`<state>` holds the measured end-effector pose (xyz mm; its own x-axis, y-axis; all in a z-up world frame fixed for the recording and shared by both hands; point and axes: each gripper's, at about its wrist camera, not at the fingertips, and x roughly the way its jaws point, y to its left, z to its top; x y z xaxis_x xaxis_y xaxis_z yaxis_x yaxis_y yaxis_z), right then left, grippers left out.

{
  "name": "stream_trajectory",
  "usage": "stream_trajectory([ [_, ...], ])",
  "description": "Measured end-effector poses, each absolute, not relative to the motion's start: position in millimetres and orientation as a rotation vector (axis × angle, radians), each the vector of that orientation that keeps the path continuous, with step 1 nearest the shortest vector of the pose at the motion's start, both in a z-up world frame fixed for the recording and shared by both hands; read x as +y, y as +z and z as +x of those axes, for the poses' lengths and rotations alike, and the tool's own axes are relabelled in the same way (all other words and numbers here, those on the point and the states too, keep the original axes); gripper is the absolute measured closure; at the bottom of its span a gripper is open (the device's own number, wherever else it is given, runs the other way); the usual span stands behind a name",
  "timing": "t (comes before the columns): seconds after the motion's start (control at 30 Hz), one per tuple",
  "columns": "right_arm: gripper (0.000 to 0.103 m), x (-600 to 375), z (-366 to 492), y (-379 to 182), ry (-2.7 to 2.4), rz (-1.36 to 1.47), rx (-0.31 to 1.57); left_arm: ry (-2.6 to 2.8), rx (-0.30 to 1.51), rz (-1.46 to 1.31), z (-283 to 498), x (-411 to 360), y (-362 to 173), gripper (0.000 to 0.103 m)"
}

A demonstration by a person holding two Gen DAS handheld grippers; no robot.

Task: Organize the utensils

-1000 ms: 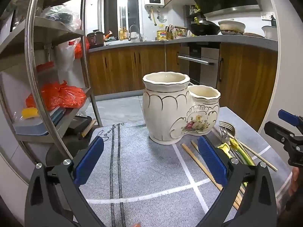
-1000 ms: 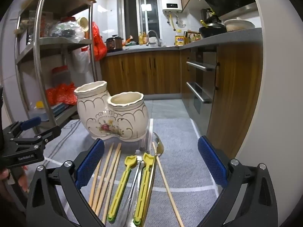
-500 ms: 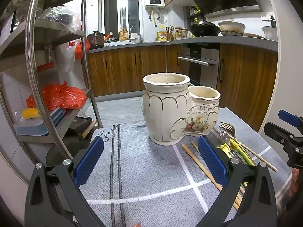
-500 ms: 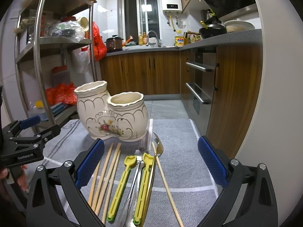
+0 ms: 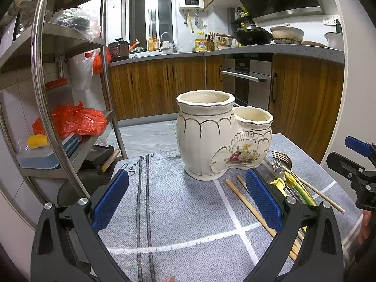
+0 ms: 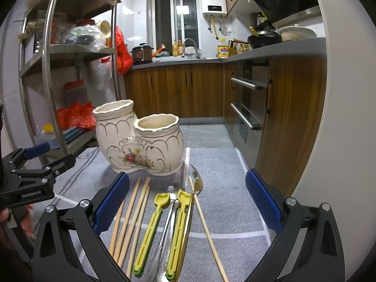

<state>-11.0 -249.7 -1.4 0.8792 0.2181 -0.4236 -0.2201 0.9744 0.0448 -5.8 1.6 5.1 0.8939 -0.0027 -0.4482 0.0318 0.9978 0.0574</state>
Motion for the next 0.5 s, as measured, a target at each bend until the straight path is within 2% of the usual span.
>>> stream_trajectory([
  [0.5, 0.005, -248.9, -12.1, -3.3, 0.229, -0.011, 0.440, -0.019, 0.462, 0.063, -6.1, 1.6, 4.8, 0.005],
])
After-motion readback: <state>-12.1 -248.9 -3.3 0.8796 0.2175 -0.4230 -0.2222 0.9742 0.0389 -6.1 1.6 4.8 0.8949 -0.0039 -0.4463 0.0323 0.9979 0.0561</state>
